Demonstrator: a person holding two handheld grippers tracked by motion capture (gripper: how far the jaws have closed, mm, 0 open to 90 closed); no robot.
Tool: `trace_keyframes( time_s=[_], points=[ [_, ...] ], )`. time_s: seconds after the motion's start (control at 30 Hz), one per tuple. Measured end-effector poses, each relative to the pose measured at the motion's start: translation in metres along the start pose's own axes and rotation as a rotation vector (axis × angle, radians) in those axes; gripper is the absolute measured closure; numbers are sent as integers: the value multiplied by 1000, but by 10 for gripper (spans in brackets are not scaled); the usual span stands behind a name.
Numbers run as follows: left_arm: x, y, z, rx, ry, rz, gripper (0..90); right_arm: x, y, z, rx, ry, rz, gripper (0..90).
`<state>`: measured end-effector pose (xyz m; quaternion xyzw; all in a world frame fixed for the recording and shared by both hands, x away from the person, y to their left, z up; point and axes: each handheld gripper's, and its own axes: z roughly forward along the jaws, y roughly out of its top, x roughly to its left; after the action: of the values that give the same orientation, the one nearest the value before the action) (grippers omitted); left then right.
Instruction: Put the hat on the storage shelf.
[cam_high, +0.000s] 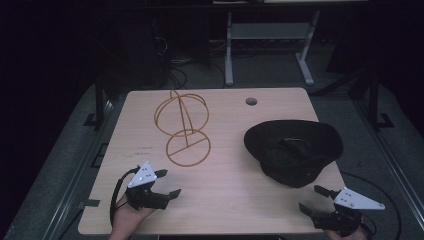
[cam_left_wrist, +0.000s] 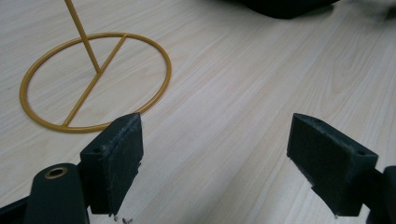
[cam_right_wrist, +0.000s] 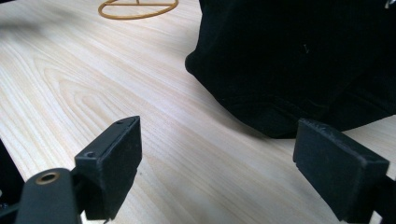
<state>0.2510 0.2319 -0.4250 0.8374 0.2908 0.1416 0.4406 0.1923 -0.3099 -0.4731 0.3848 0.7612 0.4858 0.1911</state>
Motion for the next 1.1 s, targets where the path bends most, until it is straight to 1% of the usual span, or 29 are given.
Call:
trace_keyframes(
  time_s=[0.13,0.27,0.33,0.43,0.53,0.63,0.7,0.8,0.87,1.0,1.1],
  points=[
    [-1,2,-1,-15,8,9,185,-2,0,1,-4,9,18,150],
    [-2,4,0,-16,-4,7,184,-4,-1,1,-7,15,28,149],
    [-5,6,1,-18,-11,15,185,-3,-1,1,-9,14,30,145],
    [-9,12,3,-22,-28,29,185,-3,-1,2,-9,17,33,144],
    [-16,19,6,-19,-40,51,185,-3,0,3,-7,25,37,144],
    [-22,27,9,-32,-71,57,186,-3,1,4,5,22,25,142],
    [-25,32,12,-34,-90,63,186,-2,2,3,1,14,19,141],
    [-29,39,18,-29,-111,76,186,-2,2,2,5,12,15,141],
    [-30,42,21,-28,-127,83,186,-1,1,1,-4,8,16,141],
    [-35,50,27,-21,-133,108,186,-2,1,0,-7,9,29,141],
    [-37,54,31,-27,-145,108,186,-3,1,0,-11,9,31,141]
  ],
)
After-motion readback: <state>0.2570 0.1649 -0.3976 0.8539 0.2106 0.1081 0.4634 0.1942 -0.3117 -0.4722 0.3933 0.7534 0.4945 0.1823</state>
